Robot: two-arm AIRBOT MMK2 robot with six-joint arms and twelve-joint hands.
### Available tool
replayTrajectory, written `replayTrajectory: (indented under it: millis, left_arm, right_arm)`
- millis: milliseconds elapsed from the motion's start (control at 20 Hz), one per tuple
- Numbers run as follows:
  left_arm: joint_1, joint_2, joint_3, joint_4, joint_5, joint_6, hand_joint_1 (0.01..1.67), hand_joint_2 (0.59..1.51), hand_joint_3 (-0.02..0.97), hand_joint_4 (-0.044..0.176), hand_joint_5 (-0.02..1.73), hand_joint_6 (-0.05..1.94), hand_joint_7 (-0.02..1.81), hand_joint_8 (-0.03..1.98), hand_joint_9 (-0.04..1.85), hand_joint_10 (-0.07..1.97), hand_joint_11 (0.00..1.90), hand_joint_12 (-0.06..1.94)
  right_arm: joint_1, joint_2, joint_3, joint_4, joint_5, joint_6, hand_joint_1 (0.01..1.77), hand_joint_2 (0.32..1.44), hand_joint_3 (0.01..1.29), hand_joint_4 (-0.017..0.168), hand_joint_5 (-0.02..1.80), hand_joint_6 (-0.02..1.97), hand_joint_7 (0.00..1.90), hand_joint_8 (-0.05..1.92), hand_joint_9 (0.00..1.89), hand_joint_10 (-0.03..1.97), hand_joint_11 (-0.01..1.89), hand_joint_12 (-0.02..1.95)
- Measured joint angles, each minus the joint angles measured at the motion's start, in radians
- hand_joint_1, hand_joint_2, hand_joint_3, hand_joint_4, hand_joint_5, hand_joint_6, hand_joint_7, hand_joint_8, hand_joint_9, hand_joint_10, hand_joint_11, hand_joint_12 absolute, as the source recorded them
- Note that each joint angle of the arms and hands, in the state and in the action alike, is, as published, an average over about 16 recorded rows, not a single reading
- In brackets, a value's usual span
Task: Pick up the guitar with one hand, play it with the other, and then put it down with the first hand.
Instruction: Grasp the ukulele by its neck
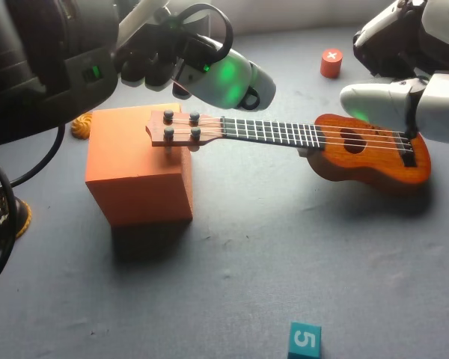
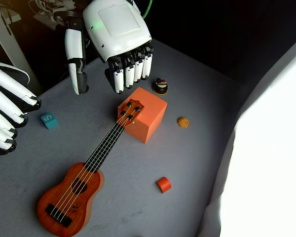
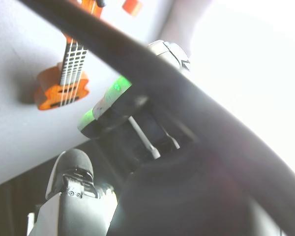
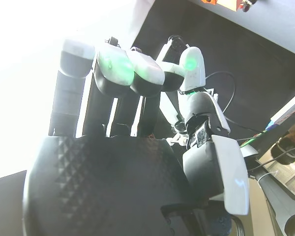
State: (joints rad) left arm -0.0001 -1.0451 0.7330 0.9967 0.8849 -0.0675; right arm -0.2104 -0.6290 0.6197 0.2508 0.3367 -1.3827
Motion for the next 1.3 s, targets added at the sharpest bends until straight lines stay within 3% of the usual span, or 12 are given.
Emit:
replayTrajectory:
  millis: [400, 650, 950, 1300]
  left_arm:
    - [-0.011, -0.002, -0.005, -0.033, 0.044, -0.006, 0.34, 1.153, 0.031, 0.064, 0.23, 0.40, 0.23, 0.42, 0.26, 0.43, 0.24, 0.44]
    - [-0.019, -0.023, -0.005, -0.062, 0.105, -0.025, 0.51, 1.144, 0.015, 0.070, 0.01, 0.00, 0.01, 0.01, 0.02, 0.02, 0.02, 0.01]
    - [-0.013, -0.077, 0.007, -0.062, 0.168, -0.067, 0.80, 1.090, 0.015, 0.072, 0.01, -0.01, 0.02, -0.01, 0.02, 0.02, 0.02, -0.01]
    - [0.040, -0.166, 0.046, -0.004, 0.168, -0.132, 1.07, 1.033, 0.015, 0.068, 0.02, -0.01, 0.02, -0.01, 0.02, 0.02, 0.02, -0.01]
  right_arm:
    - [0.000, -0.003, 0.000, 0.000, 0.004, 0.003, 0.13, 1.26, 0.07, 0.005, 0.20, 0.49, 0.30, 0.46, 0.31, 0.50, 0.26, 0.48]
    - [0.000, -0.005, 0.000, 0.000, 0.008, 0.007, 0.13, 1.26, 0.05, 0.005, 0.02, 0.06, 0.04, 0.04, 0.04, 0.05, 0.03, 0.03]
    - [-0.020, -0.007, 0.000, 0.015, 0.029, 0.014, 0.14, 1.26, 0.04, 0.005, 0.02, 0.02, 0.02, 0.01, 0.02, 0.00, 0.02, 0.00]
    - [-0.120, -0.005, 0.001, 0.045, 0.123, 0.023, 0.15, 1.27, 0.03, 0.005, 0.02, 0.02, 0.03, 0.01, 0.02, 0.00, 0.02, 0.00]
